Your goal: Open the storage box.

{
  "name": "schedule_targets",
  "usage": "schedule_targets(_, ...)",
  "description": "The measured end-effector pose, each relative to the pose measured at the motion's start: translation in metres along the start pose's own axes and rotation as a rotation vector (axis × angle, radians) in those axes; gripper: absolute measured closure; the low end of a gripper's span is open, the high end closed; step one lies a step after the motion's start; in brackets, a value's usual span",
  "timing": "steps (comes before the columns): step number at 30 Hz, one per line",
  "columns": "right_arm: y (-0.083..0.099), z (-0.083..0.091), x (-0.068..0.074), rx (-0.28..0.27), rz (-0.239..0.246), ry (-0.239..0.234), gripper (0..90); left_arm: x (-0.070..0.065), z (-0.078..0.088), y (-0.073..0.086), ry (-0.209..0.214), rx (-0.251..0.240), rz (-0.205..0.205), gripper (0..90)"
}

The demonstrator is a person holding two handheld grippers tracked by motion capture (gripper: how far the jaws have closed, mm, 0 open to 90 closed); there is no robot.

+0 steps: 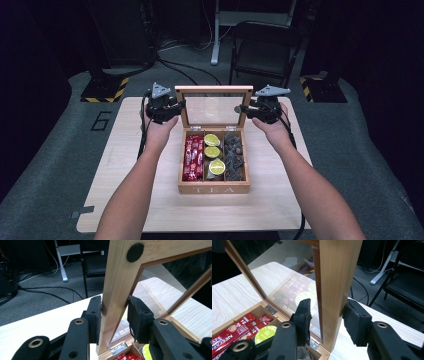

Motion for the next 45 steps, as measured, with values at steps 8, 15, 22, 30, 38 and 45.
schedule_targets(8,0.007,-0.01,-0.001,0.011,-0.004,-0.006,54.4,0.001,-0.003,-0.001,-0.007,0.005,0.002,64.3)
schedule_targets(15,0.016,-0.015,-0.005,-0.006,-0.038,-0.013,55.1,0.002,-0.005,-0.001,-0.017,0.003,0.015,64.3)
schedule_targets(22,0.024,-0.023,-0.007,0.022,-0.048,-0.032,52.0,0.003,-0.009,0.0,-0.025,-0.005,0.036,64.2)
schedule_targets(30,0.032,-0.031,-0.008,0.023,-0.055,-0.036,52.5,0.004,-0.013,0.004,-0.033,0.019,0.018,64.3)
schedule_targets(38,0.036,-0.035,-0.009,0.043,-0.071,-0.031,55.5,0.003,-0.015,0.012,-0.03,0.029,0.025,63.4)
schedule_targets(45,0.037,-0.037,-0.009,0.047,-0.075,-0.04,56.7,0.003,-0.013,0.019,-0.013,0.029,0.039,60.4)
Point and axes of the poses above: each handheld gripper's, and its own axes: z roughly backward along the jaws, y roughly out of its underside, x roughly to its left, the point moved 6 cm from there along -z, roughly forward along the jaws, and after that the axes turned 7 degrees about -x, right-handed, at the moved point
